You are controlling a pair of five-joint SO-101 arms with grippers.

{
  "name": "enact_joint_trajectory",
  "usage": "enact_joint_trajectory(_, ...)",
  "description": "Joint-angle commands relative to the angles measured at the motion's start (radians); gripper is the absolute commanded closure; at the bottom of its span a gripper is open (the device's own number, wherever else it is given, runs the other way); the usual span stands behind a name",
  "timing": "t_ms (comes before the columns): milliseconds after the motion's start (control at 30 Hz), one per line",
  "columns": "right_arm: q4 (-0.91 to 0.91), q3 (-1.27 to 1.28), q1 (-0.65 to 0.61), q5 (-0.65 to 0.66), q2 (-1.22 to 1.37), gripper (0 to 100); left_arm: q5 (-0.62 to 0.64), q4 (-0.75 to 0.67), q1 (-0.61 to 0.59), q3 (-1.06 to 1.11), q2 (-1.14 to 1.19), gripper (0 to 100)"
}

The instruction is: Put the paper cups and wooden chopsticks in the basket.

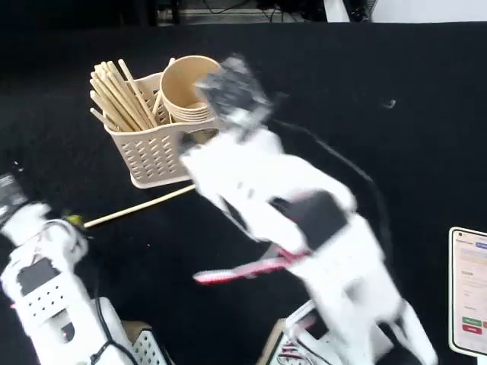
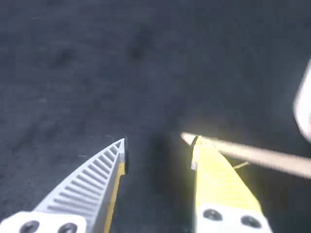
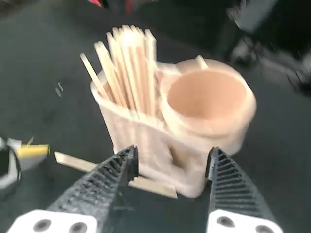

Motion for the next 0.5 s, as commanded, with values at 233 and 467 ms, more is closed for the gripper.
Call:
enact_joint_trajectory(233,0.066,0.591,0.394,-0.005,-0.392,76.1,-0.48,0.41,0.493,-0.208,0.002,77)
enact_joint_trajectory(467,-0.218,1.013,0.413,-0.008,-0.576,76.1,-0.692,0.33,0.446,-0.188,0.015,76)
